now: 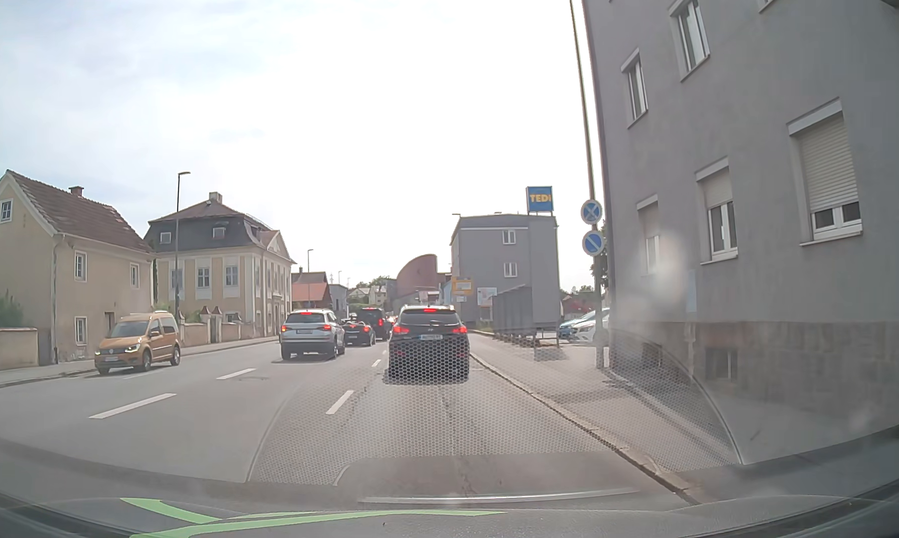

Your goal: Follow the waypoints while adhering to traffic rules and regulations

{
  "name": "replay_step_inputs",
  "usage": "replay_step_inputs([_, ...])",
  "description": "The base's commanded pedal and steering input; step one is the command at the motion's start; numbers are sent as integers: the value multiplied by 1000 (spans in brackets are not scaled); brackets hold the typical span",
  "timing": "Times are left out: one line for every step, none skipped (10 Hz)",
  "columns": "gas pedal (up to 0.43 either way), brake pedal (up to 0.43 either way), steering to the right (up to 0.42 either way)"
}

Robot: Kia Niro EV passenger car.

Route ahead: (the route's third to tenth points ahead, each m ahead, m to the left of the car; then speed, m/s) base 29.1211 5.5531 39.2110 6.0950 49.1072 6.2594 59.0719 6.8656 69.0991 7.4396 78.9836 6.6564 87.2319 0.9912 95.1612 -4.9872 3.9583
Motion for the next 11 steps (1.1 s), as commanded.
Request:
replay_step_inputs([0, 24, -30])
replay_step_inputs([0, 24, -29])
replay_step_inputs([0, 24, -28])
replay_step_inputs([0, 24, -27])
replay_step_inputs([0, 24, -25])
replay_step_inputs([0, 30, -25])
replay_step_inputs([0, 30, -25])
replay_step_inputs([0, 37, -25])
replay_step_inputs([0, 49, -24])
replay_step_inputs([0, 55, -23])
replay_step_inputs([0, 61, -23])
